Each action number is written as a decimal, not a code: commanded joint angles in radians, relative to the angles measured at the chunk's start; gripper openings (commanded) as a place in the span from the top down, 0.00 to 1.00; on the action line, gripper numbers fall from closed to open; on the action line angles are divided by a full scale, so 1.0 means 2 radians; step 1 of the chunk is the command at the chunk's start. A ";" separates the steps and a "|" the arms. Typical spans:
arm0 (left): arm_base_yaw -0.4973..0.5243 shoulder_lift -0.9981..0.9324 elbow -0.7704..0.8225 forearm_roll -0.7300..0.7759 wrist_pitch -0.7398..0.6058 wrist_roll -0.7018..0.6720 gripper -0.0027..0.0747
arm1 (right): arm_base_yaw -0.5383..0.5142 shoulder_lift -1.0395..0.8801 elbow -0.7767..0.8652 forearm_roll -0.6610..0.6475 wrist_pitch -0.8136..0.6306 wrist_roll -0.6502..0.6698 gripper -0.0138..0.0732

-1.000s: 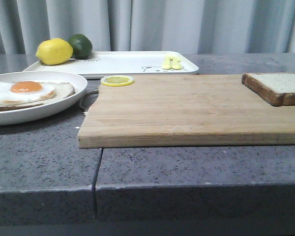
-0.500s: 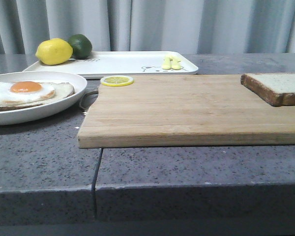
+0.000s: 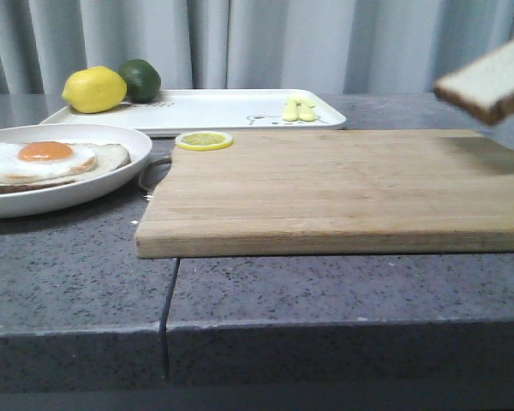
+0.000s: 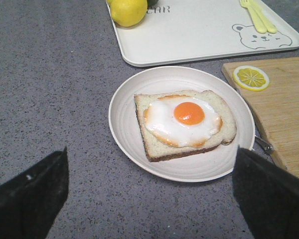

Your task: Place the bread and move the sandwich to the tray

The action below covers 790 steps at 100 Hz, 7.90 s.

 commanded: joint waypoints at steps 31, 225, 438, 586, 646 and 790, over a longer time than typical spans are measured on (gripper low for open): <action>0.002 0.006 -0.017 -0.010 -0.033 -0.004 0.16 | 0.209 -0.048 -0.034 0.151 -0.082 0.009 0.96; 0.002 0.006 -0.017 -0.010 -0.033 -0.004 0.16 | 0.625 0.285 -0.255 0.251 -0.356 0.031 0.66; 0.002 0.006 -0.017 -0.010 -0.033 -0.004 0.16 | 0.298 -0.390 0.103 -0.697 -0.249 0.389 0.35; 0.002 0.006 -0.017 -0.010 -0.033 -0.004 0.16 | 0.298 -0.470 0.163 -0.702 -0.246 0.389 0.35; 0.002 0.007 -0.017 -0.009 -0.055 -0.035 0.16 | 0.298 -0.470 0.163 -0.702 -0.246 0.389 0.35; 0.002 0.286 -0.017 0.052 -0.153 -0.201 0.26 | 0.298 -0.470 0.163 -0.702 -0.243 0.389 0.35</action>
